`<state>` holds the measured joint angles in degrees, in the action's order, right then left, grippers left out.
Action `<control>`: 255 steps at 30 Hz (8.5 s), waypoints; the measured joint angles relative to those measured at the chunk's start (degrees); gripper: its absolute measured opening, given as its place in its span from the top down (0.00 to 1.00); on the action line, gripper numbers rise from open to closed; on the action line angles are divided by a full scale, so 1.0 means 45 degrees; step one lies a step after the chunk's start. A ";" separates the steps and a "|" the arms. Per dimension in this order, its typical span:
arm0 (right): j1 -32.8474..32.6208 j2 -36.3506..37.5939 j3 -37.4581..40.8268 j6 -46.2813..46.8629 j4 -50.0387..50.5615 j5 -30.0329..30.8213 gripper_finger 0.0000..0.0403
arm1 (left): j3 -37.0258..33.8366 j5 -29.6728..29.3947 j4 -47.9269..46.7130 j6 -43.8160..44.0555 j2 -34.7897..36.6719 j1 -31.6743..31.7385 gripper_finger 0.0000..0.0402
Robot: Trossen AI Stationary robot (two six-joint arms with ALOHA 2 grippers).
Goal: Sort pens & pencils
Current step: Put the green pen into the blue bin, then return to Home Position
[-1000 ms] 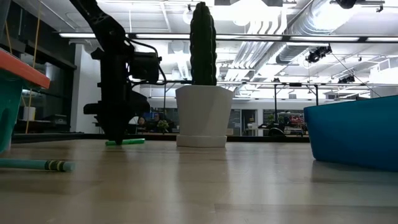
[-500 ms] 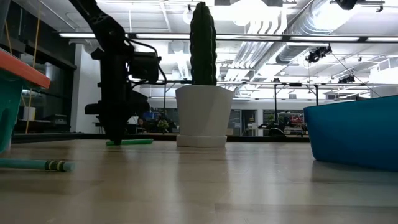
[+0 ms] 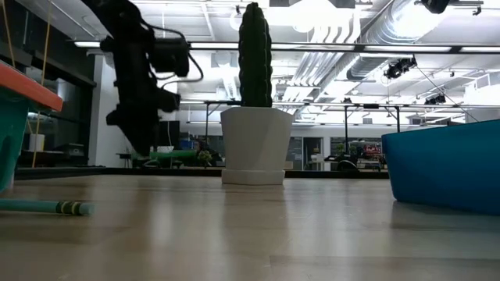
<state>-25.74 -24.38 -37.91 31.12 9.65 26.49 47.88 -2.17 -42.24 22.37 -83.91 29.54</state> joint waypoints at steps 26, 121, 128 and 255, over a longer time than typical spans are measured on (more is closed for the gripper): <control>0.0560 -0.4256 -0.0010 0.2136 -0.4135 0.0291 0.63 | 0.0039 -0.0421 0.1079 0.1447 0.7948 -0.5850 0.93; 0.2560 -1.2920 -0.4260 0.1683 -0.7349 -0.4246 0.95 | 0.0044 0.0660 1.3723 0.1115 0.1864 -0.8315 0.81; 0.2560 -1.2903 -0.4260 0.1593 -0.7332 -0.4246 0.95 | 0.0044 0.0405 1.3057 0.1193 0.1864 -0.8315 0.63; -0.3049 -0.0518 0.0865 1.0408 -0.2208 0.4987 0.66 | -0.8392 -0.1663 1.2170 -0.8087 1.8555 -0.6815 0.67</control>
<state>-39.46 -26.71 -34.02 77.96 -0.29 48.93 10.12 -9.66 12.52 -14.02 -0.41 -1.13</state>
